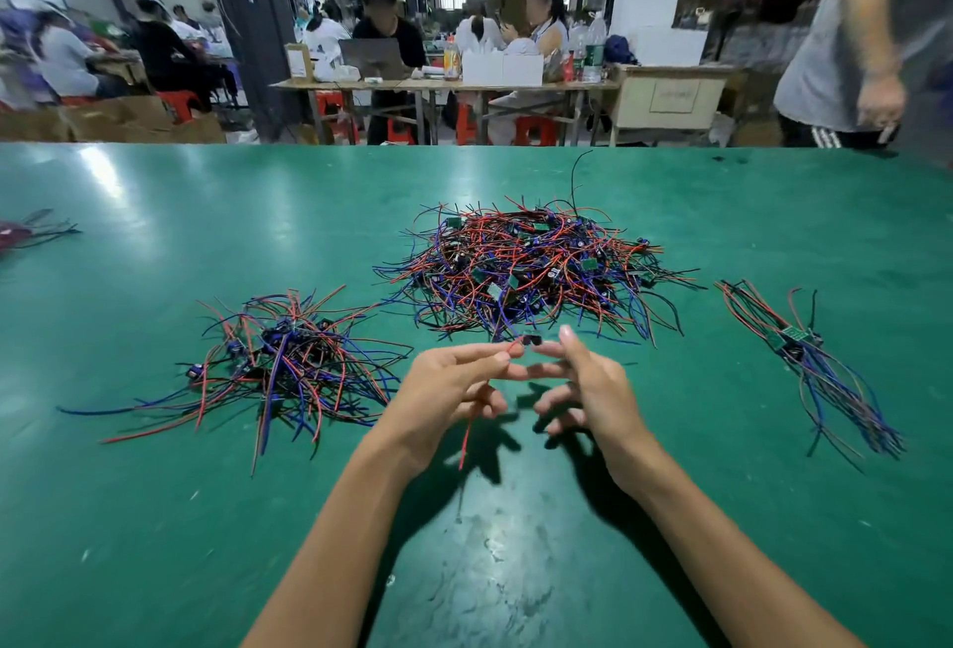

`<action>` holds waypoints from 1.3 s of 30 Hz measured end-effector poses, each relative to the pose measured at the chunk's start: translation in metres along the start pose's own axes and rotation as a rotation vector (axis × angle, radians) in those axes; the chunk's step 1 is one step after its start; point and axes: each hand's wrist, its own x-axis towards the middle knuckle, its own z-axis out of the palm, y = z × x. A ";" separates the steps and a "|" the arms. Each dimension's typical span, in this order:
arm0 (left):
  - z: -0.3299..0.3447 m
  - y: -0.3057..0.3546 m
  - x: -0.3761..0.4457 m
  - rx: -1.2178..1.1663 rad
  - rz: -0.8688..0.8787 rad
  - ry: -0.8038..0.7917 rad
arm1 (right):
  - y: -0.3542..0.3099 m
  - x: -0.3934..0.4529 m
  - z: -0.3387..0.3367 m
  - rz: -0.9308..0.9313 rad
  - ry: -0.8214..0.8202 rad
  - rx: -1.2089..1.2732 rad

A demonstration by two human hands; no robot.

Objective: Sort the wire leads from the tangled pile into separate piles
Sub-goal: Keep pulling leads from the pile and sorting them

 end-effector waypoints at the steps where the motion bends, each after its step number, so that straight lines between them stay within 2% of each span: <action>1: 0.001 0.000 -0.001 0.037 -0.010 -0.039 | -0.001 0.004 -0.004 0.045 -0.009 0.085; 3: 0.003 -0.001 -0.004 0.089 -0.037 -0.104 | 0.000 0.008 -0.010 0.046 0.010 0.158; 5: 0.006 -0.003 -0.005 0.113 -0.035 -0.103 | 0.000 0.009 -0.016 -0.021 0.043 0.164; 9: 0.014 -0.009 -0.001 0.280 0.173 0.182 | -0.003 0.008 -0.022 -0.137 0.107 0.195; 11: 0.017 -0.013 0.002 0.386 0.259 0.223 | -0.005 0.007 -0.023 -0.167 0.110 0.207; 14: 0.016 -0.014 0.002 0.517 0.247 0.082 | -0.006 0.006 -0.023 -0.204 0.110 0.207; 18: 0.019 -0.010 -0.004 0.241 0.130 -0.135 | -0.005 0.006 -0.023 -0.246 0.163 0.210; 22: 0.019 -0.006 -0.007 0.148 0.089 -0.158 | -0.004 0.007 -0.024 -0.258 0.180 0.212; 25: 0.015 -0.001 -0.008 0.137 0.116 -0.112 | -0.002 0.010 -0.023 -0.239 0.134 0.172; 28: 0.003 0.011 -0.007 -0.031 0.223 0.103 | 0.005 0.014 -0.025 -0.252 0.138 -0.019; 30: -0.017 0.018 -0.006 -0.103 0.348 0.357 | 0.015 0.021 -0.028 -0.396 0.253 -0.424; 32: -0.043 0.020 -0.008 0.021 0.459 0.690 | 0.022 0.026 -0.028 -0.464 0.271 -0.808; 33: -0.056 0.017 -0.010 0.167 0.468 0.870 | 0.024 0.030 -0.026 -0.436 0.236 -0.909; 35: -0.074 0.009 -0.012 0.554 0.323 1.172 | 0.027 0.037 -0.022 -0.373 0.198 -1.005; 37: -0.077 0.002 -0.012 0.836 0.083 1.270 | 0.027 0.039 -0.021 -0.377 0.210 -1.040; 39: -0.069 0.000 -0.012 0.942 -0.029 1.284 | 0.026 0.037 -0.020 -0.411 0.242 -1.007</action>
